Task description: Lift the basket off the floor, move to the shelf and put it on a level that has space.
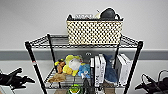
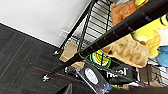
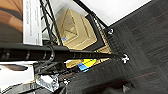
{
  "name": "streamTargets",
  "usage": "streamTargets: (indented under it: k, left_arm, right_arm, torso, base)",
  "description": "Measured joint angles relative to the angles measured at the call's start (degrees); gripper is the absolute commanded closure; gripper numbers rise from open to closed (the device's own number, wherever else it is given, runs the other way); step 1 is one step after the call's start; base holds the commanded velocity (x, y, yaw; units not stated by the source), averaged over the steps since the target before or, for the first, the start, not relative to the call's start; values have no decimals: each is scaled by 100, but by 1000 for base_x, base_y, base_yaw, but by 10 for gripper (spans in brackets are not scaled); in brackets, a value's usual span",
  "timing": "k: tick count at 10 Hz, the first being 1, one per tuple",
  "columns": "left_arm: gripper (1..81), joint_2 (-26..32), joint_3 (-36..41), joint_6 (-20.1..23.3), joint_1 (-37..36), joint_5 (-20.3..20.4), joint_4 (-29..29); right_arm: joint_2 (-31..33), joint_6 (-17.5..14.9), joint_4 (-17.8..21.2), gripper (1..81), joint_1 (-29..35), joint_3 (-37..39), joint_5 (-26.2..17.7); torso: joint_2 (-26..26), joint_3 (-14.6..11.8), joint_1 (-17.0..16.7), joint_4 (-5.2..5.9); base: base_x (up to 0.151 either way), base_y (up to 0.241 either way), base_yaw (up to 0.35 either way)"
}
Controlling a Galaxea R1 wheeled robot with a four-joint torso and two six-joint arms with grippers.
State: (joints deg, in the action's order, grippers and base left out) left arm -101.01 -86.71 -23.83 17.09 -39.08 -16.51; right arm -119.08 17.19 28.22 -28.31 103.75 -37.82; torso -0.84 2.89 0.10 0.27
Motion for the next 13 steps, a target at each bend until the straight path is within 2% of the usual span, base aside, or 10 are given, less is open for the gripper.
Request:
streamTargets:
  k: [2,7,11,13]
  left_arm:
    - [10,-293,46,94,536,319,0]
    - [10,-996,-63,440,1769,1058,9]
    - [10,-1740,-706,769,2706,1429,11]
    - [10,-2239,-1167,1028,3166,1621,11]
  right_arm:
    - [-190,-40,0,10,-490,63,256]
    - [-324,-388,2,10,-1467,112,959]
    - [-451,-540,5,10,-2164,129,1436]
    - [-755,-680,6,10,-2558,265,1668]
  torso:
    - [0,0,0,0]
    - [0,0,0,0]
    - [0,0,0,0]
    - [-2,0,0,0]
  base:
    - [0,0,0]
    - [0,0,0]
    - [0,0,0]
    - [0,0,0]
